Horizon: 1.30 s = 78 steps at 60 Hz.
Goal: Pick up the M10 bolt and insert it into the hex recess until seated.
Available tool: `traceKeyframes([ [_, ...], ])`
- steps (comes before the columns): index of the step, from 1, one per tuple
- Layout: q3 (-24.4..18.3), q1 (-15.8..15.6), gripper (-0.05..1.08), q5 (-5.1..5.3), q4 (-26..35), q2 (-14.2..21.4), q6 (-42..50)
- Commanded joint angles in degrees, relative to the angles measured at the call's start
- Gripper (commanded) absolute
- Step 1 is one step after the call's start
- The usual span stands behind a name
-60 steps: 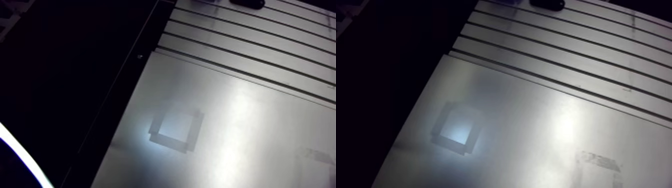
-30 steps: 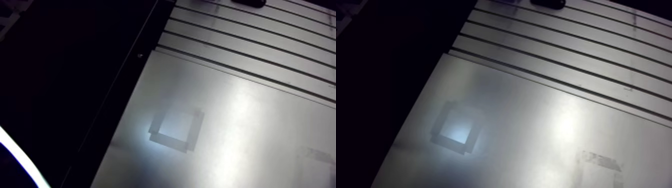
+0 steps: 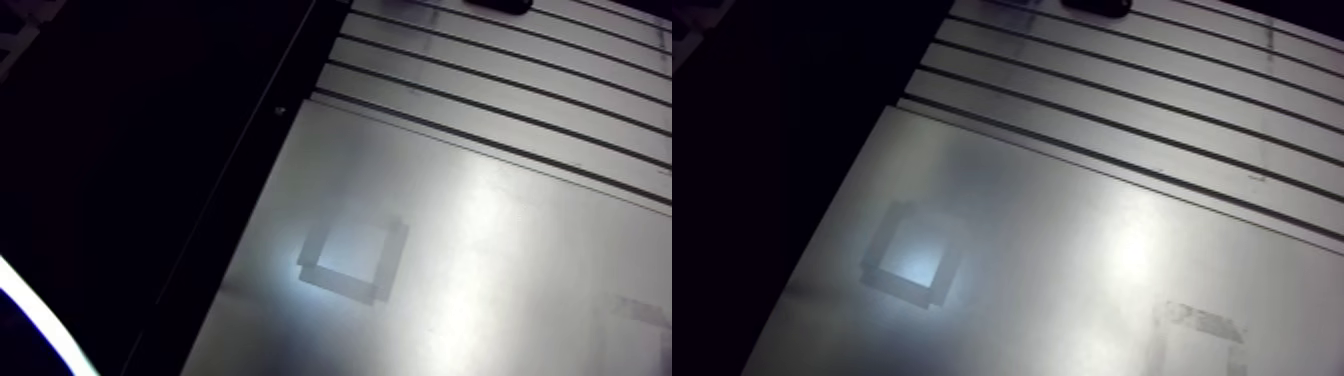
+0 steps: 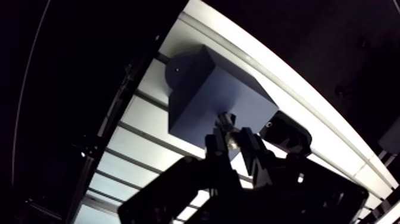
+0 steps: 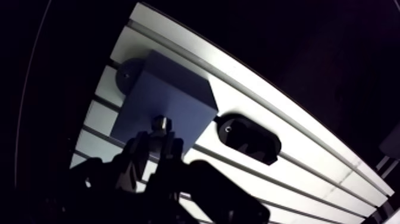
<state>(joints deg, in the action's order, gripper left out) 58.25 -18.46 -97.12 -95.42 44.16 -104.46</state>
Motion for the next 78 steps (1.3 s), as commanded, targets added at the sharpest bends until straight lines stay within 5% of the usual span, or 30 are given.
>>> traceKeyframes([
  [1, 0.1, -0.1, 0.91, -0.05, -0.1, 0.0, 0.0],
  [8, 0.2, -0.3, 0.54, -0.05, -0.1, 0.0, -0.3],
  [9, 0.2, -0.3, 0.34, -0.05, -0.1, 0.0, -0.4],
  [10, 0.2, -0.3, 0.34, -0.05, -0.1, 0.0, -0.4],
  [11, 0.2, -0.3, 0.09, -0.05, -0.2, 0.0, -0.4],
  [20, 0.0, -0.1, 0.00, -0.15, -0.3, 0.0, -0.2],
  [61, -1.5, -0.2, 0.01, 0.32, -1.4, 0.2, 2.4],
  [67, -1.8, -0.2, 0.23, 0.38, -1.1, 0.2, 2.8],
  [68, -1.9, -0.2, 0.36, 0.39, -1.1, 0.2, 3.4],
  [69, -1.9, -0.2, 0.36, 0.39, -1.1, 0.2, 3.4],
  [71, -2.3, -0.2, 0.63, 0.54, -1.0, 0.4, 5.5],
  [72, -2.3, -0.2, 0.63, 0.54, -1.0, 0.4, 5.5],
  [75, -2.6, -0.1, 0.86, 1.13, -1.1, 0.4, 6.3],
  [78, -2.6, -0.1, 0.91, 1.40, -1.1, 0.4, 6.2],
])
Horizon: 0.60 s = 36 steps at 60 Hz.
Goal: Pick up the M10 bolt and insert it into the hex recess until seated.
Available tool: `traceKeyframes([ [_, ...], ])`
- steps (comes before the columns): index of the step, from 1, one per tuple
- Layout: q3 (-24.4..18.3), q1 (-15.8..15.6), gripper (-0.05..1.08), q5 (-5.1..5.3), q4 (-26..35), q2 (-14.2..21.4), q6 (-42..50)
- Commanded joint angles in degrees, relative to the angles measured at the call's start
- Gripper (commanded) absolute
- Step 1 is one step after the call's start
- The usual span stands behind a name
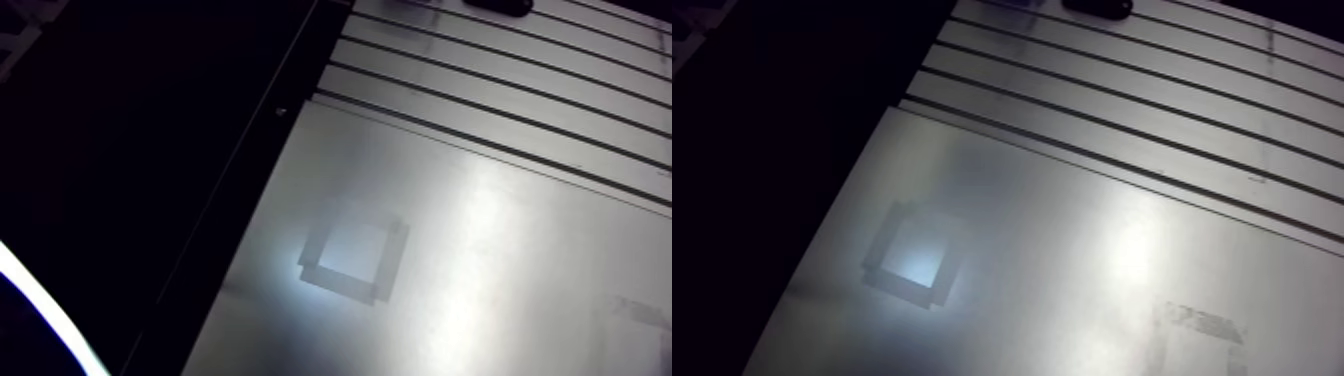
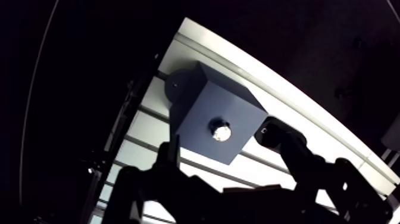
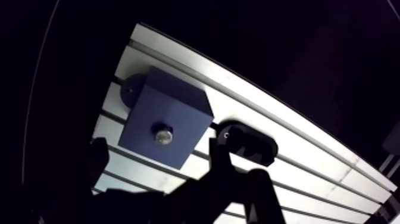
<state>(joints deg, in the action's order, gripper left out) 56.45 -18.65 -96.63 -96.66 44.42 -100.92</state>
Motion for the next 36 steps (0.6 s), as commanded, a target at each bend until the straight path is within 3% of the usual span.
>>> traceKeyframes([
  [1, -0.8, 0.2, 0.95, 1.18, 0.1, 0.1, 2.8],
  [10, -0.9, 0.4, 1.07, 2.10, 0.1, 0.1, 3.7],
  [25, -0.4, 0.5, 1.08, 2.18, 1.2, 0.4, 12.9],
  [28, 0.0, 0.5, 1.08, 1.49, 0.9, 0.4, 17.1],
  [36, 1.3, 0.4, 1.08, 1.43, 0.1, 0.8, 22.1],
])
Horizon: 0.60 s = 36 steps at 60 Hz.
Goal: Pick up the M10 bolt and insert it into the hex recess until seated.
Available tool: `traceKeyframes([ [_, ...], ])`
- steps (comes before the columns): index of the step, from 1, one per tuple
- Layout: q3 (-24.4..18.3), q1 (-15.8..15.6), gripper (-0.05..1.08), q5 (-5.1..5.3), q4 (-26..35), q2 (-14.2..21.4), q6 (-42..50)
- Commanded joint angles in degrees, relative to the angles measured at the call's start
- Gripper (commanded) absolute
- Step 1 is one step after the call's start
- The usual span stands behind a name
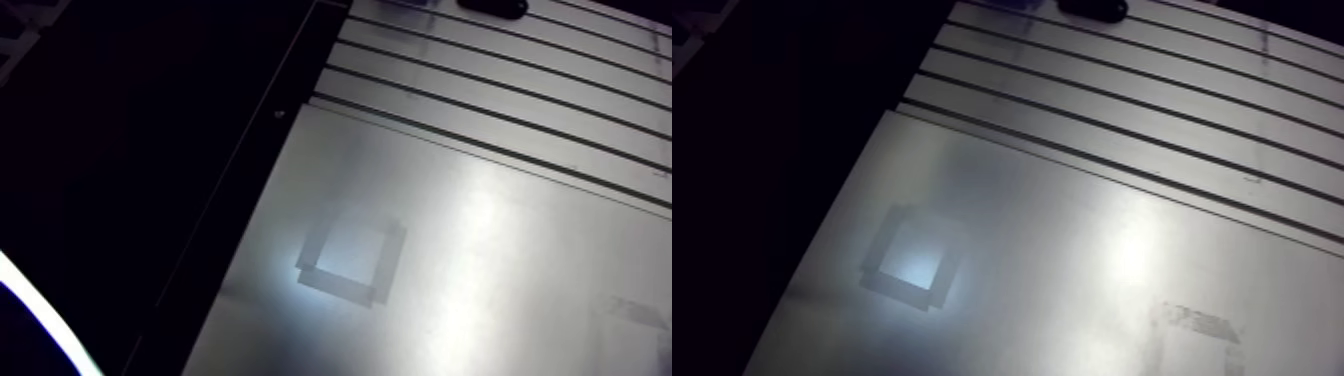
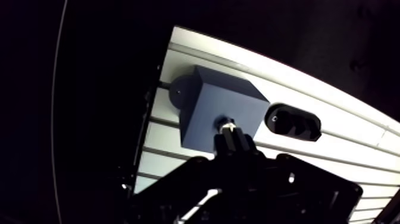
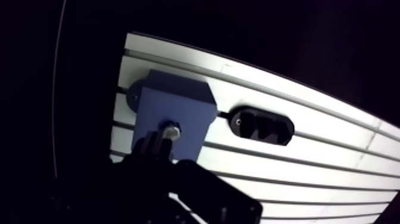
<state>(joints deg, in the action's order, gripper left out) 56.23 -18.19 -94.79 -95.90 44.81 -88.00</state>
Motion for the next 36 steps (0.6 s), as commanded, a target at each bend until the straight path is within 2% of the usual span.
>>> traceKeyframes([
  [1, 1.8, -0.1, 1.08, -0.66, -1.3, 0.6, 10.5],
  [16, 5.1, 0.8, 1.08, -0.53, -6.1, 3.7, 13.6],
  [26, 6.0, 1.0, 1.08, -0.35, -6.2, 4.3, 12.7],
  [29, 6.4, 1.0, 1.08, 0.13, -6.0, 4.4, 12.5],
  [36, 7.1, 1.1, 1.08, 0.27, -5.6, 4.5, 11.8],
])
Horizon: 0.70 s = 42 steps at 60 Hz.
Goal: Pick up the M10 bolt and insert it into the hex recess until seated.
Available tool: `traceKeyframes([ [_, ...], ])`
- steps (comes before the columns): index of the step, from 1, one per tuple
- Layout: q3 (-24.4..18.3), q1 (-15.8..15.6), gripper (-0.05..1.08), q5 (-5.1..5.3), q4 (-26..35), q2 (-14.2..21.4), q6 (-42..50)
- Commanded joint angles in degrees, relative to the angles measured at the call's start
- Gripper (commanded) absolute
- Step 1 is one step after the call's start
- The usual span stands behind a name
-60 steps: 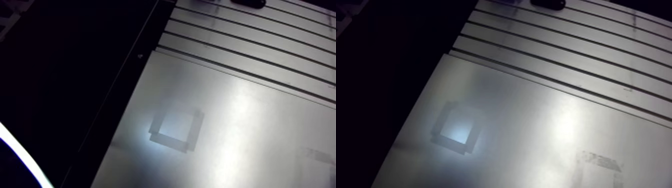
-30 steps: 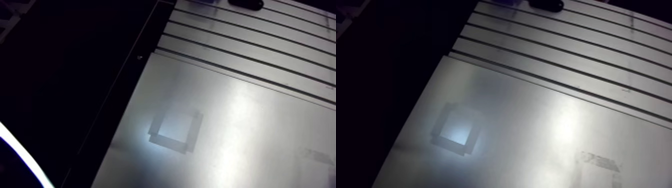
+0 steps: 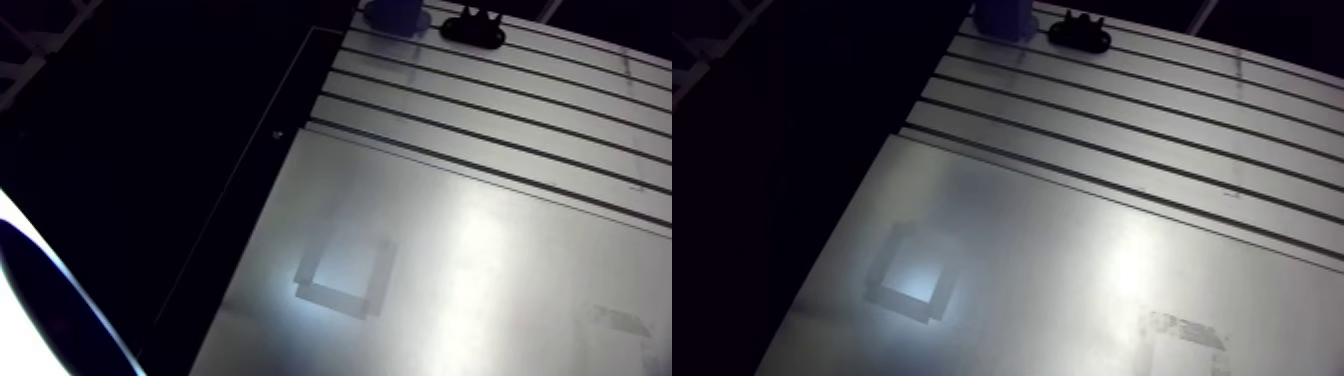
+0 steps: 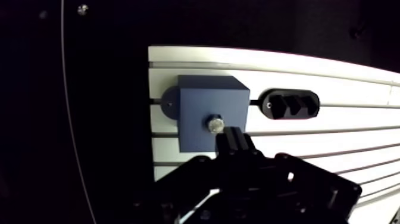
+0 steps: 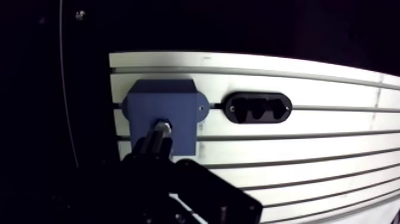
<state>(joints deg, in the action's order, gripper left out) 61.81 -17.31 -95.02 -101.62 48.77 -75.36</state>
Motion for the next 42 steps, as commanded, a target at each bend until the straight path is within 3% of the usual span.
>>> traceKeyframes([
  [1, 2.0, 0.3, 1.08, 0.50, 0.1, 0.7, -1.4],
  [42, 3.8, 0.5, 1.08, 0.40, -0.6, 0.4, -5.2],
])
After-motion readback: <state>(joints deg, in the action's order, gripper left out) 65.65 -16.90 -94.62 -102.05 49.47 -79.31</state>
